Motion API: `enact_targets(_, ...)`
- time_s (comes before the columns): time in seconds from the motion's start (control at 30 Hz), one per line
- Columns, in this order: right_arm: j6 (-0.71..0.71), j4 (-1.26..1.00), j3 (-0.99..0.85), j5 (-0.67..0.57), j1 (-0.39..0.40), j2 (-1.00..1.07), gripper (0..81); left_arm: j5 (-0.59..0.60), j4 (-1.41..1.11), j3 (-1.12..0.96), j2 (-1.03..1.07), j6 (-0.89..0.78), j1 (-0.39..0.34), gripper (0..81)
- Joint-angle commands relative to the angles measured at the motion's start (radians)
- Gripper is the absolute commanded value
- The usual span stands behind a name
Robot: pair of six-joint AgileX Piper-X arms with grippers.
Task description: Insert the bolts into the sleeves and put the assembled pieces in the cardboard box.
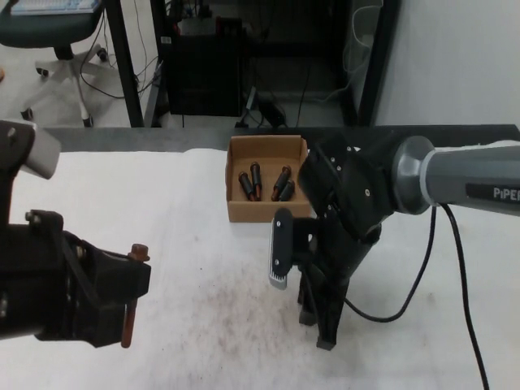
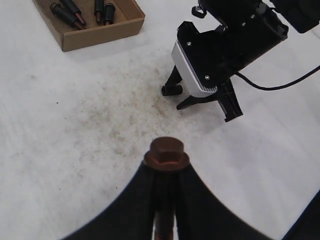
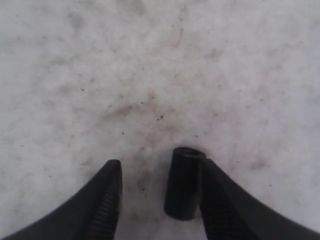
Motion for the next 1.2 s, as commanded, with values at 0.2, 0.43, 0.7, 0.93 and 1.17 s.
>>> enact_targets(0.2, 0.015, -0.059, -0.004, 0.069, -0.002, 0.039, 44.7, 0.004, -0.014, -0.001, -0.011, -0.002, 0.003, 0.1)
enact_targets(0.43, 0.029, -0.05, -0.004, 0.075, -0.002, 0.066, 44.7, 0.004, -0.014, -0.001, -0.011, -0.002, 0.003, 0.1)
enact_targets(0.7, 0.028, -0.05, -0.004, 0.17, -0.017, 0.067, 28.7, 0.004, -0.014, -0.001, -0.011, -0.002, 0.003, 0.1)
enact_targets(0.93, 0.028, -0.057, -0.004, 0.176, -0.016, 0.067, 20.7, 0.004, -0.014, -0.001, -0.011, -0.002, 0.003, 0.1)
enact_targets(1.17, 0.028, -0.06, -0.004, 0.176, -0.016, 0.067, 20.7, 0.004, -0.014, -0.001, -0.011, -0.002, 0.003, 0.1)
